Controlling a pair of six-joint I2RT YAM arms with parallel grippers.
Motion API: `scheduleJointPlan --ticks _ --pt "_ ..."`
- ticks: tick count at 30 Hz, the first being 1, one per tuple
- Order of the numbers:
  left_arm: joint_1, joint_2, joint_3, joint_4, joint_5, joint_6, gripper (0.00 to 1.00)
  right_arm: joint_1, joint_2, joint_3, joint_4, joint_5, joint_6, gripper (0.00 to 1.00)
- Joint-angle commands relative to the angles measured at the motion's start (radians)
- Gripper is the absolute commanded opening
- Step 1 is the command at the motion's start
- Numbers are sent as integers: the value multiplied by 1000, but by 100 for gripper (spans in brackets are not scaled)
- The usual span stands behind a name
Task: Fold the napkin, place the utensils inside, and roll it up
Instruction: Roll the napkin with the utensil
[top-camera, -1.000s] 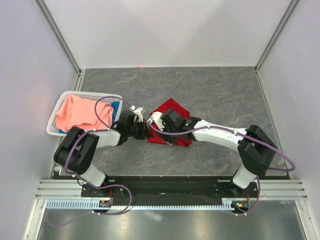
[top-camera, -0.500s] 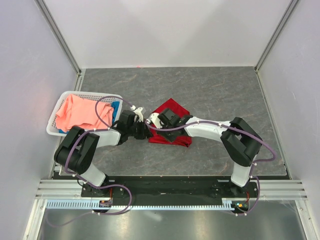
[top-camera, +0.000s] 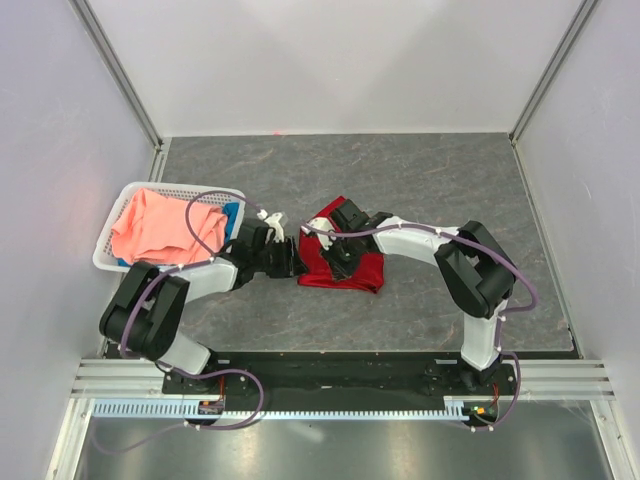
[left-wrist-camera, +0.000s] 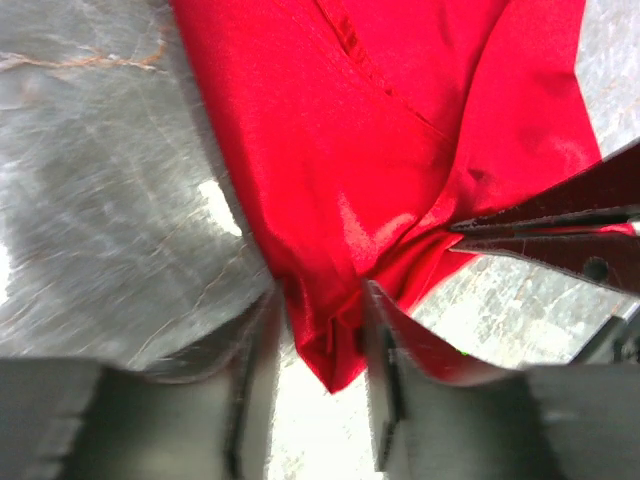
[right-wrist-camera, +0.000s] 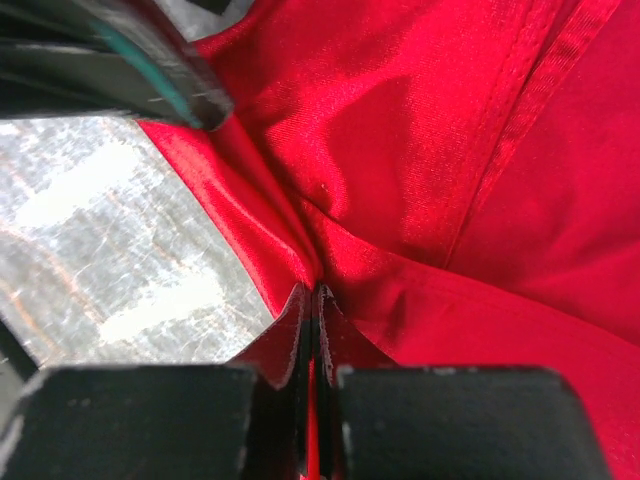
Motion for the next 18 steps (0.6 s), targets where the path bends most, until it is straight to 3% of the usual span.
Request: scheduleJointPlan --ticks 1,4,8,14,18 --pt "8 -106 -16 -66 -52 -34 56 -22 54 11 -106 -125 6 1" --pt "8 -150 -58 -63 -55 -48 68 -36 65 19 -136 -168 15 1" --pt "10 -202 -133 37 -7 -76 77 -42 83 31 -164 -180 21 0" --pt "10 -148 -174 138 86 -129 74 -51 114 56 -185 -196 29 0" --pt "10 -111 -197 187 91 -146 63 -56 125 65 -195 -211 27 1"
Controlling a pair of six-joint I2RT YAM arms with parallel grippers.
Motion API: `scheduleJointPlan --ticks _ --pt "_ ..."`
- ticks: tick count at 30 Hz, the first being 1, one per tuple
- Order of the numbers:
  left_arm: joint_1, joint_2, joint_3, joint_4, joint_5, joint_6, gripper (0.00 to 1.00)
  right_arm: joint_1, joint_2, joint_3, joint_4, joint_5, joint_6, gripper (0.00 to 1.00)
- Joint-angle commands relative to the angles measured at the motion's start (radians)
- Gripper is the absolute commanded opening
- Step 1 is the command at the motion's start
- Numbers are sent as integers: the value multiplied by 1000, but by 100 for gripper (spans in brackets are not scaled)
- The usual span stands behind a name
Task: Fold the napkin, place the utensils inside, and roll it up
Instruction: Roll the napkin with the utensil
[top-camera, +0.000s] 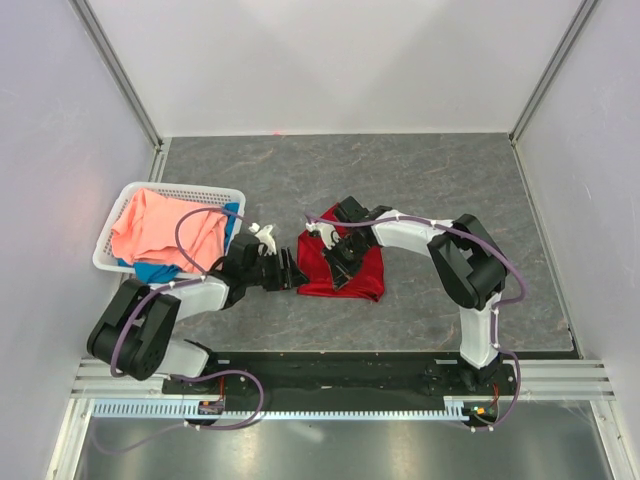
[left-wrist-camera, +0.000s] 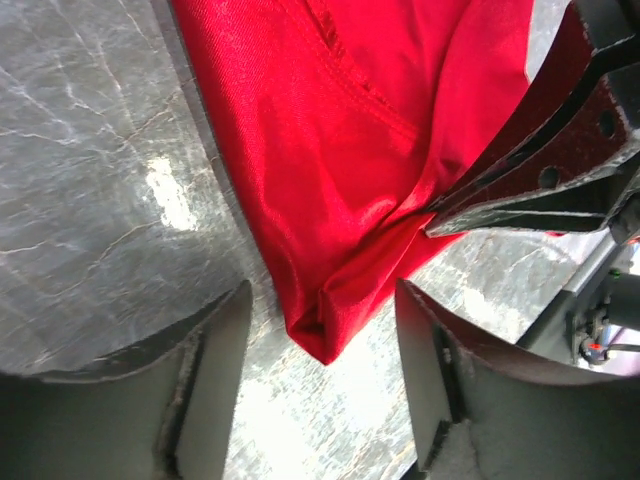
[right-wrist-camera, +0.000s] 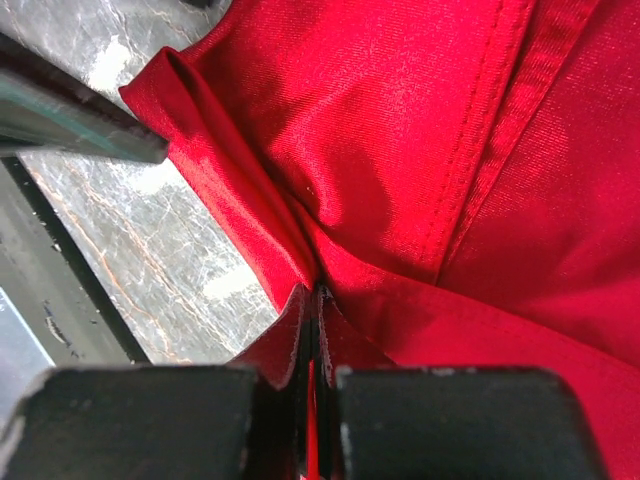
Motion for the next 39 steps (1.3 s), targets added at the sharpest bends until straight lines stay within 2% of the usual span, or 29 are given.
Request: scheduleJointPlan --ticks 1,11,16,17,18,20,21,23,24,27,32,36,39 --pt "3 58 -26 96 42 -52 57 -4 51 4 -64 -7 -12 1" --pt "2 109 -34 121 102 -52 34 -35 95 45 -81 -68 8 1" --pt "3 131 -34 113 107 -40 12 -46 103 68 -83 -78 14 1" --pt "3 143 -28 106 107 -38 2 -44 99 73 -83 -76 17 1" --pt "3 146 -23 93 108 -38 2 -44 94 79 -83 -76 20 1" --pt "3 152 -7 69 99 -35 2 -44 65 83 -83 -62 36 7" --pt "3 151 4 46 90 -33 2 -46 47 83 -83 -52 42 17" --pt "6 143 36 -38 65 -20 2 -44 -27 74 -77 2 54 29" --pt "9 135 47 -68 61 -17 2 -46 -59 51 -72 22 57 40" --pt "42 126 87 -161 48 2 2 -23 -217 -30 -46 170 45 53" --pt "118 151 161 -273 96 37 2 83 -453 -209 -23 505 37 65" --pt "141 172 198 -322 104 57 2 169 -549 -297 20 625 50 72" --pt "144 189 216 -336 110 63 2 213 -613 -340 64 645 48 74"
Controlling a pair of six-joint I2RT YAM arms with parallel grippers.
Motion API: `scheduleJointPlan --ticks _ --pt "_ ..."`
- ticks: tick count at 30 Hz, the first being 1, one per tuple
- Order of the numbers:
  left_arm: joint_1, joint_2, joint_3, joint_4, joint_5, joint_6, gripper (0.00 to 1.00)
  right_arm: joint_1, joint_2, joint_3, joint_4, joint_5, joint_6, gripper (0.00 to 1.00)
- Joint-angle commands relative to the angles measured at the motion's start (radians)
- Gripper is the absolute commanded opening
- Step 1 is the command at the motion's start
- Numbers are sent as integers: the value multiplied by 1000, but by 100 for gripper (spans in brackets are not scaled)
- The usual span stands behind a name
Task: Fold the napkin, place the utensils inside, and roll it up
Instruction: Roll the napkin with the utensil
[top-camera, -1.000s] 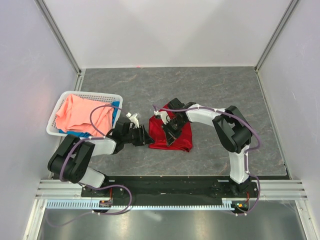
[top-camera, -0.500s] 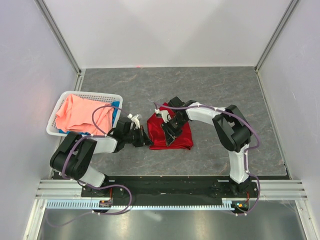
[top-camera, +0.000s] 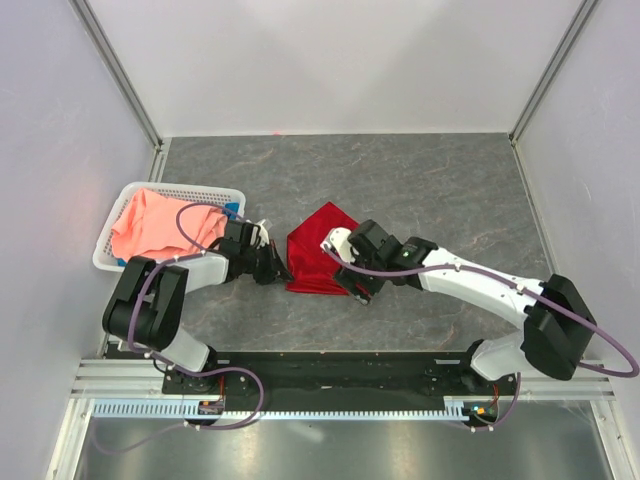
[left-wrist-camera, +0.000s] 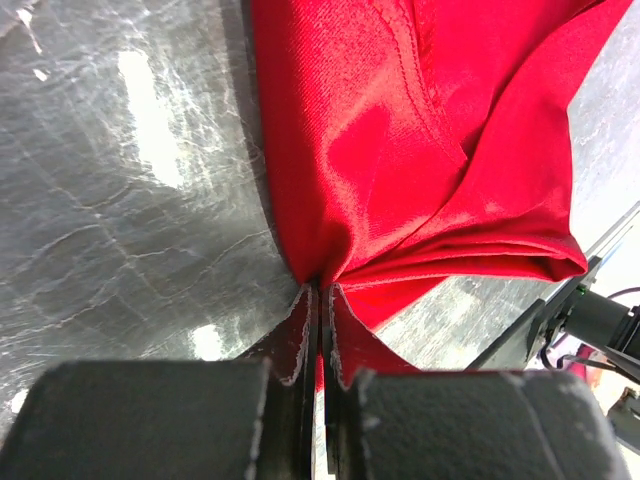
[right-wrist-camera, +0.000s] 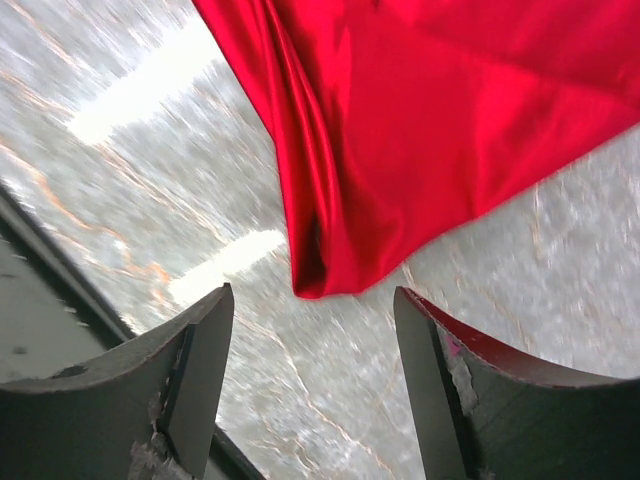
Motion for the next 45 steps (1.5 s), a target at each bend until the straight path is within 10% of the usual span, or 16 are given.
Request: scheduleJointPlan --ticks 1,22,32,45 --pt "8 27 47 -74 8 61 2 47 -61 -70 76 161 -7 74" --pt "13 50 57 -93 15 75 2 147 101 -82 112 268 -148 69" --pt "14 56 60 -94 13 78 2 144 129 -61 115 279 -173 28" --pt "19 54 65 -106 7 87 2 -71 218 49 18 -170 -165 0"
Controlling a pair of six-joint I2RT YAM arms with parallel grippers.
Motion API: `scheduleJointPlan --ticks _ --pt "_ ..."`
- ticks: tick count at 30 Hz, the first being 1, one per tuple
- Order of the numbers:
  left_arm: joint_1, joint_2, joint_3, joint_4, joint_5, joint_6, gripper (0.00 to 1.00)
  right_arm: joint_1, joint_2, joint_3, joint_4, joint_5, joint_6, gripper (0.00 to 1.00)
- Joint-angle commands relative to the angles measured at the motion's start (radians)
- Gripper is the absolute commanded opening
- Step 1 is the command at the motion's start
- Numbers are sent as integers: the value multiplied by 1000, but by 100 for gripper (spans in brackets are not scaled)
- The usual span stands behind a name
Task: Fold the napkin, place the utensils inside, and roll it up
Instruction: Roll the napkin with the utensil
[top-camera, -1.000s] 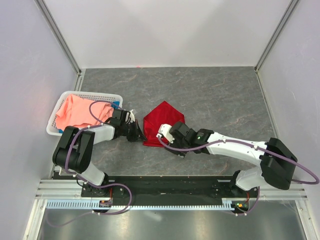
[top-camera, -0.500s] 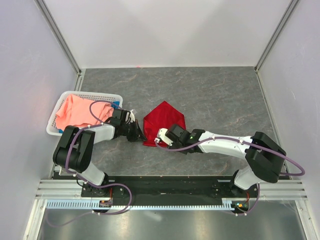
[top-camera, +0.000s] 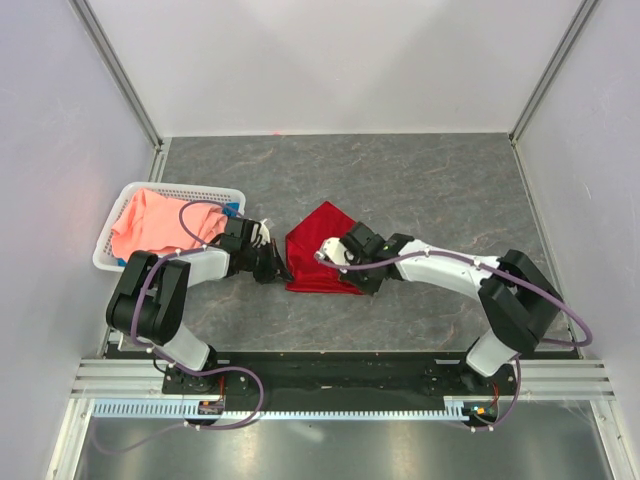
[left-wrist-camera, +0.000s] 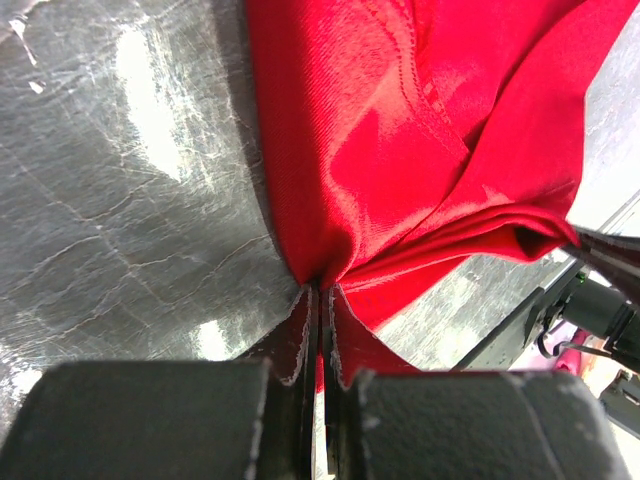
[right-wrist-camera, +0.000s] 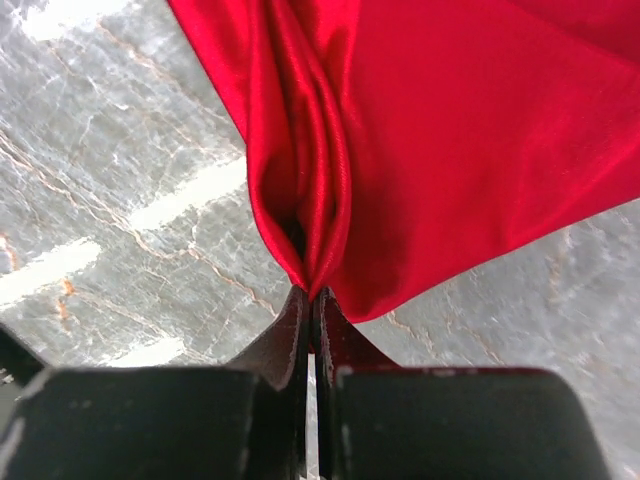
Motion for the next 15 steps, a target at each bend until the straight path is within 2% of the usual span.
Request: scheduleJointPlan --ticks 1,2,9,15 --pt "6 14 15 -35 -24 54 2 -90 43 71 -31 -226 10 0" --pt "6 14 15 -39 -26 55 2 -111 49 77 -34 -294 17 0" --pt "8 23 22 -49 -34 63 2 -240 149 159 -99 -517 41 0" --pt "8 21 24 -66 -57 71 2 -325 273 226 -172 -580 63 0"
